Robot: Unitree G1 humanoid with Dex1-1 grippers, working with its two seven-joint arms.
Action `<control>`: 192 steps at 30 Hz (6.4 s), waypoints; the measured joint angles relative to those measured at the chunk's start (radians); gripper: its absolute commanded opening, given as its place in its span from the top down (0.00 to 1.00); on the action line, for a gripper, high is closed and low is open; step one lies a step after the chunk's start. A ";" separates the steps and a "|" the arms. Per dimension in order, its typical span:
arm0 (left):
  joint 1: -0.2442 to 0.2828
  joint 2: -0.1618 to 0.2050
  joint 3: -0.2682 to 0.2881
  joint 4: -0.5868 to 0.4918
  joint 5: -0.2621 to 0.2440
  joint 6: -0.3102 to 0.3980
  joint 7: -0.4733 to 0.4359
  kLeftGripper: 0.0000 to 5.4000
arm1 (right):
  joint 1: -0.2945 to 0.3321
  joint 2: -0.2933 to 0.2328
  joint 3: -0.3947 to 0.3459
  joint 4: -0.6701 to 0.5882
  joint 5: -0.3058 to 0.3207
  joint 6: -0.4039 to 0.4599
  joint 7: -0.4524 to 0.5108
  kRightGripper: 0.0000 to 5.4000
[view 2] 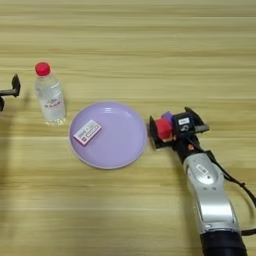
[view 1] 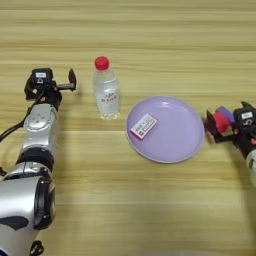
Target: Move the objects on the table
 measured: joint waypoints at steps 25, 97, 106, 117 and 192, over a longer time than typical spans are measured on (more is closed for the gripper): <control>0.000 0.000 -0.011 0.000 -0.001 -0.002 0.003 0.00 | -0.003 0.001 0.006 0.058 -0.022 0.046 0.005 0.00; 0.005 -0.017 -0.059 0.019 0.063 0.022 0.016 0.00 | 0.013 0.056 0.218 -0.198 0.028 0.155 0.152 0.57; 0.005 -0.018 -0.059 0.019 0.063 0.022 0.017 0.00 | 0.015 0.058 0.256 -0.160 0.023 0.158 0.174 0.57; 0.005 -0.018 -0.059 0.019 0.063 0.022 0.019 0.00 | 0.016 0.058 0.259 -0.134 0.017 0.174 0.175 0.50; 0.357 -0.120 -0.511 -1.500 -0.101 0.585 -0.141 0.00 | -0.320 -0.006 -0.108 0.520 0.028 -0.221 -0.080 0.01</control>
